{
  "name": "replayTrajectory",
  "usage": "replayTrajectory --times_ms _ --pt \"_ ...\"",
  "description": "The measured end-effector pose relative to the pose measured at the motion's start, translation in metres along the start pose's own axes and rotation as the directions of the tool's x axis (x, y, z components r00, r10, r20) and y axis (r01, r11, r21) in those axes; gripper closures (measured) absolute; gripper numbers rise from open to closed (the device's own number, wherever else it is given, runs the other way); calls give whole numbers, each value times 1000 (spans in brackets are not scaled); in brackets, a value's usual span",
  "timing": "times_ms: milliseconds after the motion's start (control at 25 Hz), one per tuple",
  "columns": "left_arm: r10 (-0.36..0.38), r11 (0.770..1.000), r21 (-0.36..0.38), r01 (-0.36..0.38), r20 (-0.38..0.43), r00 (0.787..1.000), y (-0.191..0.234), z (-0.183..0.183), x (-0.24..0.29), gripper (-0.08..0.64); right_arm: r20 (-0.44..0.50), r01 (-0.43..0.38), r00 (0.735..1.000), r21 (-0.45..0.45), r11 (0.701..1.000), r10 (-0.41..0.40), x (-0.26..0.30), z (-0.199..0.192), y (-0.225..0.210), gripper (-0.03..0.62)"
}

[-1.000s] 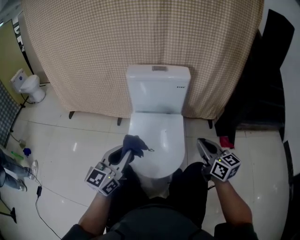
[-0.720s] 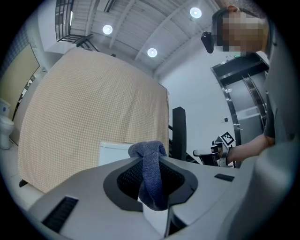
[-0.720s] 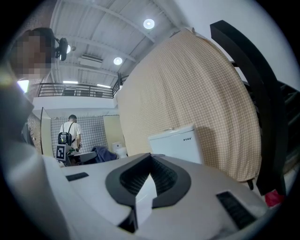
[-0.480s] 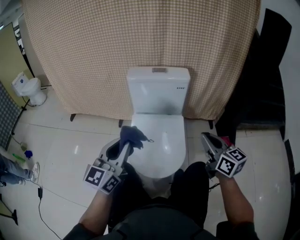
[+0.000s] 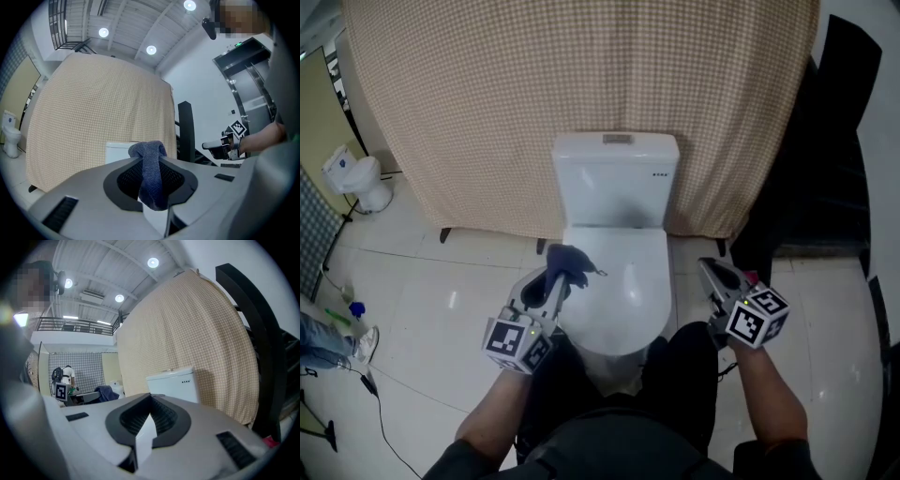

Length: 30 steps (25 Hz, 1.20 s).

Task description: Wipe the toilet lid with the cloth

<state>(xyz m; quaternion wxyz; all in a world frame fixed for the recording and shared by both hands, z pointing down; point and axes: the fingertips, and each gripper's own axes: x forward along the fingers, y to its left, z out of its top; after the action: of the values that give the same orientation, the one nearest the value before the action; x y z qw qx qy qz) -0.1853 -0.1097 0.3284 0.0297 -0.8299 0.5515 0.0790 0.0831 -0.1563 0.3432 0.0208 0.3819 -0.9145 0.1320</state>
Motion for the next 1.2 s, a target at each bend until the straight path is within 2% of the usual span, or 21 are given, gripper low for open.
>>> replayTrajectory --times_ms 200,320,480,840,1200 --pt "22 999 -24 -24 -55 998 2 -18 16 491 -34 10 999 -5 1000 -10 11 -9 -7 588" --pt "22 999 -33 -24 -56 998 4 -28 25 491 -59 13 998 -10 1000 -13 18 -18 -12 588" --pt "12 1000 -11 -13 -82 997 5 -40 39 491 -83 21 996 -17 1000 -22 26 -27 -21 588" --pt "-2 1000 -10 0 -153 988 8 -78 73 491 -125 33 991 -32 999 -37 49 -48 -43 588" --pt "-4 1000 1 4 -177 984 11 -109 96 491 -158 51 986 -30 998 -55 69 -72 -65 588"
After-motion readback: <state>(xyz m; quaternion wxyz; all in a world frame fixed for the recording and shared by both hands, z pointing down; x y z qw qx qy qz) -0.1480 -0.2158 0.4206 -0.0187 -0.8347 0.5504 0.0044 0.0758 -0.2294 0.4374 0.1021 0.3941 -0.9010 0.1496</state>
